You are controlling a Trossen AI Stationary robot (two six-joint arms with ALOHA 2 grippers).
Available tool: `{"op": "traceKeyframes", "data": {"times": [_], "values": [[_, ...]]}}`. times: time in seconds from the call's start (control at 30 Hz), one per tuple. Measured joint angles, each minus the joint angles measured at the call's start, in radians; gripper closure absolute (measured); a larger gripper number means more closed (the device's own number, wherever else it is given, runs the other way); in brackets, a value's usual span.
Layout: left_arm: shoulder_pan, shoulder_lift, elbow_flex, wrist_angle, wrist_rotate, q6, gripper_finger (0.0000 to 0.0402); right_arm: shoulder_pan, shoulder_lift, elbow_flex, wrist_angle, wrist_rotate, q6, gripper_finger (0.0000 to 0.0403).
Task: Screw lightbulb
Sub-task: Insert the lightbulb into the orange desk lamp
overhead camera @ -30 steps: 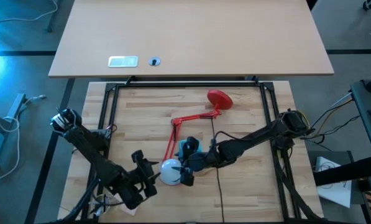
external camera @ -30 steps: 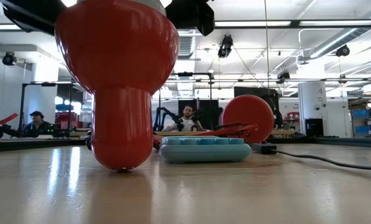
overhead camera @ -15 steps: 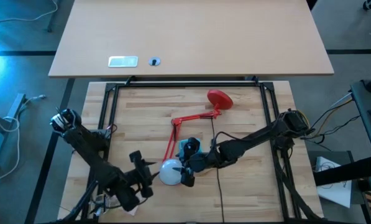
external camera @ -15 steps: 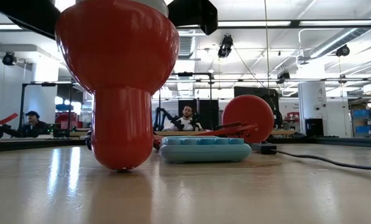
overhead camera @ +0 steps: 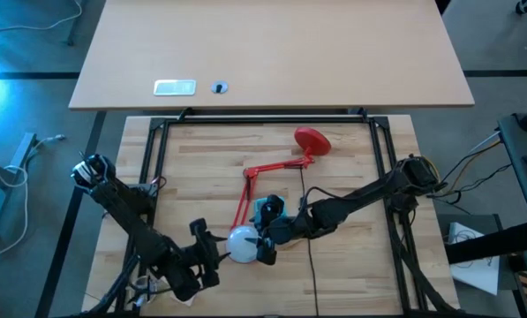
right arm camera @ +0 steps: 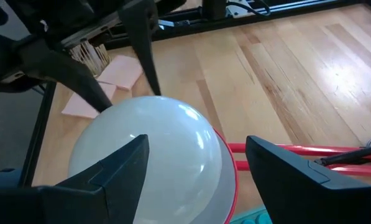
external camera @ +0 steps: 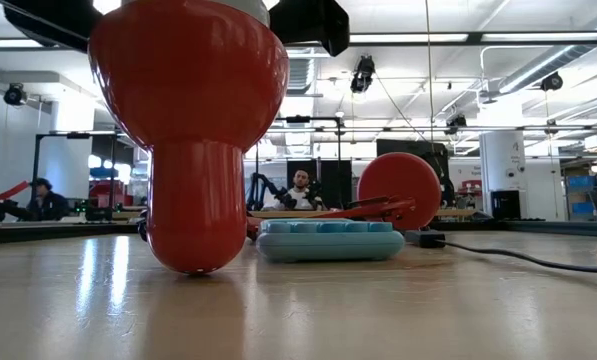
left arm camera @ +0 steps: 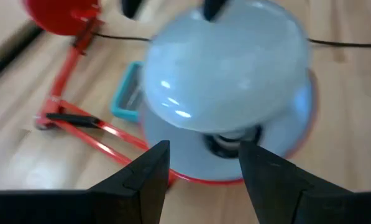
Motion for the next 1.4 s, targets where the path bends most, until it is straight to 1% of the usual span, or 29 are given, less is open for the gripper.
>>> {"op": "traceKeyframes", "data": {"times": [0.17, 0.27, 0.37, 0.5, 0.63, 0.73, 0.9, 1.13, 1.4], "values": [[0.005, -0.009, -0.015, 0.024, 0.012, 0.002, 0.0215, 0.000, 0.000, 0.000, 0.001, 0.000, -0.001, 0.0141], [0.013, -0.040, -0.043, 0.085, 0.022, 0.040, 0.0211, 0.000, 0.000, 0.000, 0.002, 0.000, -0.006, 0.0139], [0.031, -0.091, -0.112, 0.201, 0.060, 0.081, 0.0207, 0.000, 0.000, 0.000, 0.002, 0.001, -0.008, 0.0135], [0.042, -0.176, -0.244, 0.443, 0.120, 0.157, 0.0204, 0.000, 0.000, 0.001, 0.002, -0.001, -0.008, 0.0134], [0.043, -0.243, -0.354, 0.627, 0.123, 0.213, 0.0203, 0.000, 0.000, 0.001, 0.002, 0.000, -0.008, 0.0139], [0.043, -0.270, -0.405, 0.703, 0.121, 0.235, 0.0203, 0.000, 0.000, 0.001, 0.003, 0.000, -0.007, 0.0138], [0.046, -0.268, -0.438, 0.744, 0.124, 0.238, 0.0203, -0.001, 0.000, 0.001, 0.004, 0.001, -0.001, 0.0131], [0.047, -0.198, -0.391, 0.743, 0.150, 0.312, 0.0203, -0.002, -0.006, 0.001, 0.002, 0.000, -0.006, 0.0134], [0.057, -0.174, -0.388, 0.737, 0.151, 0.306, 0.0203, -0.002, -0.022, 0.001, 0.000, 0.000, -0.021, 0.0116]]}}
